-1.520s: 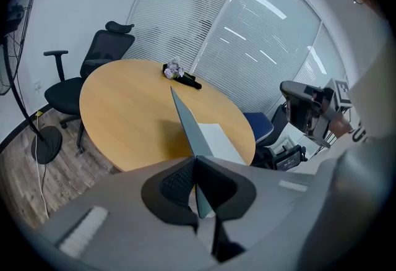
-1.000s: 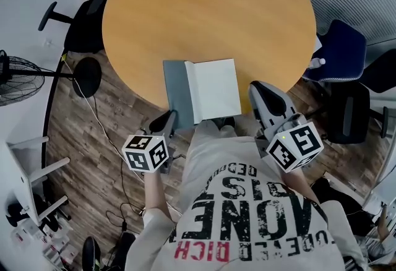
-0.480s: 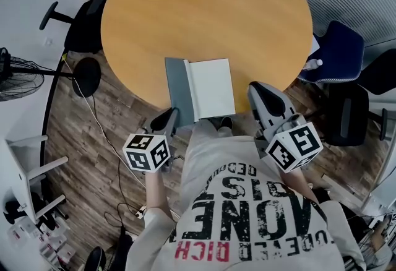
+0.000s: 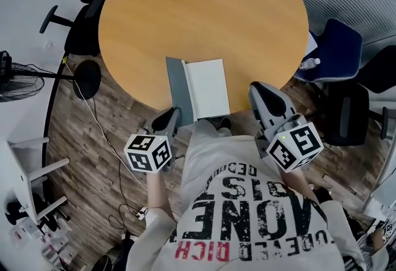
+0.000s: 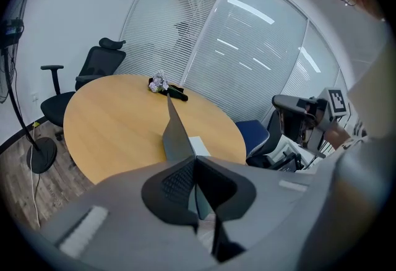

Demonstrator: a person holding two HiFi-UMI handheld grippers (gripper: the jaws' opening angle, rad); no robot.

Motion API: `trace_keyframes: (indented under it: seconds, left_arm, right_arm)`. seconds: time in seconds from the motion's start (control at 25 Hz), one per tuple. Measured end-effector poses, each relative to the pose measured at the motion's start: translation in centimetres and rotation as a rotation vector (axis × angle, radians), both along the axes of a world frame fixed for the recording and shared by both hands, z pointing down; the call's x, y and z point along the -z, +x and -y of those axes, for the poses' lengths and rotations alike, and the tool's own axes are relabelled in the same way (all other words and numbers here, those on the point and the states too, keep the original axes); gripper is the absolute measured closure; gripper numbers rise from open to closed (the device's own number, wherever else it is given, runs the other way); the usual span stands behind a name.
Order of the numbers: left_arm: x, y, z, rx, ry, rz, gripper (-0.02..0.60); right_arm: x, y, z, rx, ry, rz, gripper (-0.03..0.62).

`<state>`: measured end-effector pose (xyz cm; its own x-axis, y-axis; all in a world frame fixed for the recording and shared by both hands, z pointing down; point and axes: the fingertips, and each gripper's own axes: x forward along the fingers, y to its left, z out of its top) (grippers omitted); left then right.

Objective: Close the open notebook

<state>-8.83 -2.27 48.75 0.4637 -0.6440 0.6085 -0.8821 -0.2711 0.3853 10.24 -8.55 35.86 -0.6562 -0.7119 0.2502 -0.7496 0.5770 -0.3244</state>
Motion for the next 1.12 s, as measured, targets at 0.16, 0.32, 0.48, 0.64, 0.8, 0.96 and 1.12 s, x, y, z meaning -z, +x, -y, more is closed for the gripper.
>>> trace_keyframes:
  seconds: [0.16, 0.32, 0.48, 0.64, 0.8, 0.96, 1.12]
  left_arm:
    - [0.2, 0.9, 0.1, -0.01, 0.008, 0.005, 0.563]
    - [0.2, 1.7, 0.3, -0.018, 0.011, 0.007, 0.563]
    - [0.2, 2.4, 0.4, -0.029, 0.012, 0.008, 0.563]
    - [0.2, 3.1, 0.5, -0.039, 0.015, 0.007, 0.563]
    - [0.2, 3.8, 0.6, -0.055, 0.015, 0.004, 0.563]
    - [0.1, 4.3, 0.8, -0.071, 0.013, 0.003, 0.563]
    - [0.0, 5.2, 1.0, -0.091, 0.011, 0.0, 0.563]
  right_arm:
    - [0.1, 0.9, 0.0, -0.008, 0.004, 0.003, 0.574]
    - [0.1, 1.6, 0.1, -0.014, 0.004, 0.003, 0.574]
    - [-0.1, 1.9, 0.0, -0.015, 0.001, 0.006, 0.574]
    - [-0.2, 2.3, -0.1, -0.017, -0.003, 0.008, 0.574]
    - [-0.2, 2.6, -0.2, -0.025, -0.006, 0.011, 0.574]
    - [-0.1, 3.0, -0.2, -0.034, -0.006, 0.01, 0.574]
    - [0.0, 3.4, -0.2, -0.041, -0.007, 0.008, 0.574]
